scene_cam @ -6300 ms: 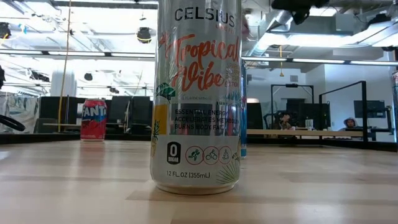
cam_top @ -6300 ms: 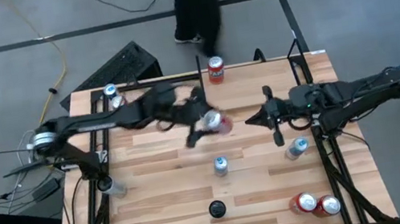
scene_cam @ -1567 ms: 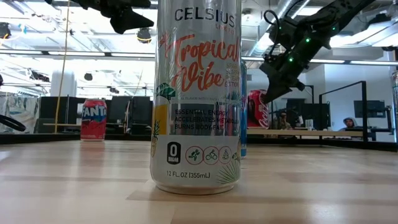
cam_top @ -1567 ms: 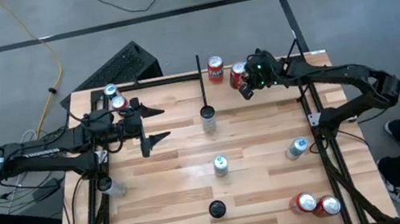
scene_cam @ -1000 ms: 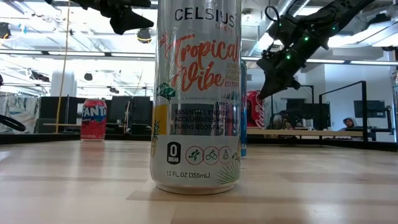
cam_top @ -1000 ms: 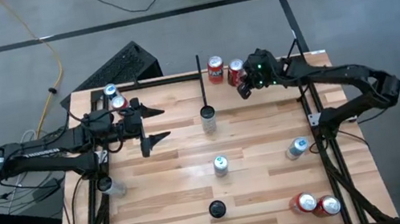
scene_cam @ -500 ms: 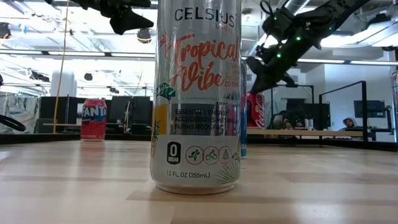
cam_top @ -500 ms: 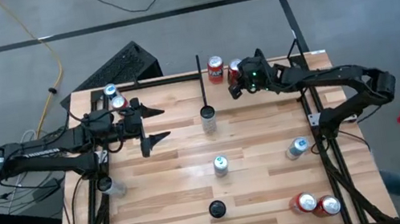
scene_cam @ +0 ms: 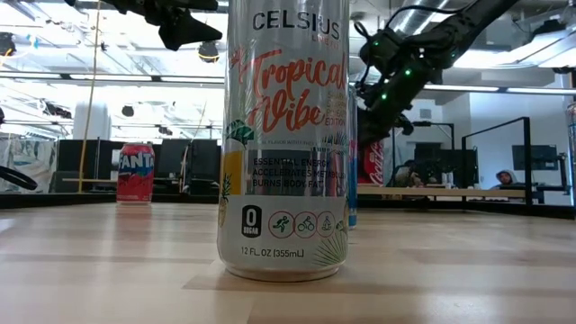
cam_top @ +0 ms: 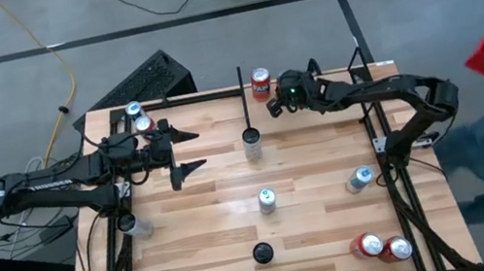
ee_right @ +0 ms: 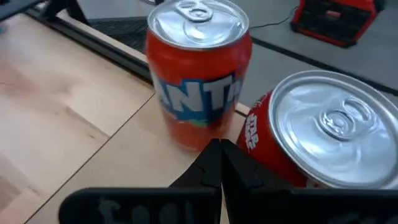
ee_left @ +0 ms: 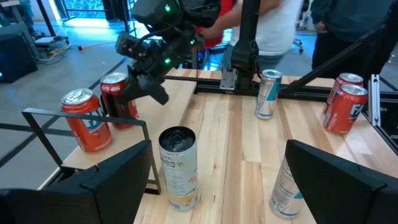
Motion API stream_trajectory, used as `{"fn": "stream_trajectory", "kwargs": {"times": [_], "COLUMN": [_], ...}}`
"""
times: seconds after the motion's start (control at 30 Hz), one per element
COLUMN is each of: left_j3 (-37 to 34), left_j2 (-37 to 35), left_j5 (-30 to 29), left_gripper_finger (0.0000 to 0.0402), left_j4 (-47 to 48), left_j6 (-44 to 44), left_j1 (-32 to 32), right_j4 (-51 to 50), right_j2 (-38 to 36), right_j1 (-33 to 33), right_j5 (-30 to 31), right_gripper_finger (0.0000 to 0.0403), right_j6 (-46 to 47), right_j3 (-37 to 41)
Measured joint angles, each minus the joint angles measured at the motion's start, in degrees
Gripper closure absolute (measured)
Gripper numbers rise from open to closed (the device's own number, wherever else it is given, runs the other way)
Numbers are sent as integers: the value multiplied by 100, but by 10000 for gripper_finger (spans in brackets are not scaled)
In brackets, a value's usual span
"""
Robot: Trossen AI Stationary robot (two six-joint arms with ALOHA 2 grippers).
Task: Place canned beverage on shelf
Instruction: Put the top red-white soda can on the shelf
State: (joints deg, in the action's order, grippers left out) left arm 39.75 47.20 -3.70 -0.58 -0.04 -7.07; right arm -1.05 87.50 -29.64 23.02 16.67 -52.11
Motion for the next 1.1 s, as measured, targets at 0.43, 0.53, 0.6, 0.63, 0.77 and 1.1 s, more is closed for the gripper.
{"fn": "stream_trajectory", "kwargs": {"times": [0.43,0.53,0.6,0.63,0.77,1.1], "left_j3": [0,0,0,0,0,0], "left_j2": [0,0,0,0,0,0], "left_j5": [2,4,2,-1,-4,-16], "left_gripper_finger": [47,47,47,47,47,47], "left_j4": [44,56,105,122,116,22], "left_j6": [31,30,29,30,36,-10], "left_j1": [-4,-4,-4,-4,-4,-4], "right_j4": [-56,-639,-1166,-1416,-2338,-2426], "right_j2": [-214,-644,-1004,-1180,-1799,-1475], "right_j1": [-2,8,-74,-119,-405,-1378], "right_j5": [-412,-592,-594,-600,-666,-950], "right_gripper_finger": [378,378,378,378,378,378], "right_j6": [-58,-68,-111,-148,-153,-322], "right_j3": [10,8,8,8,8,8]}}
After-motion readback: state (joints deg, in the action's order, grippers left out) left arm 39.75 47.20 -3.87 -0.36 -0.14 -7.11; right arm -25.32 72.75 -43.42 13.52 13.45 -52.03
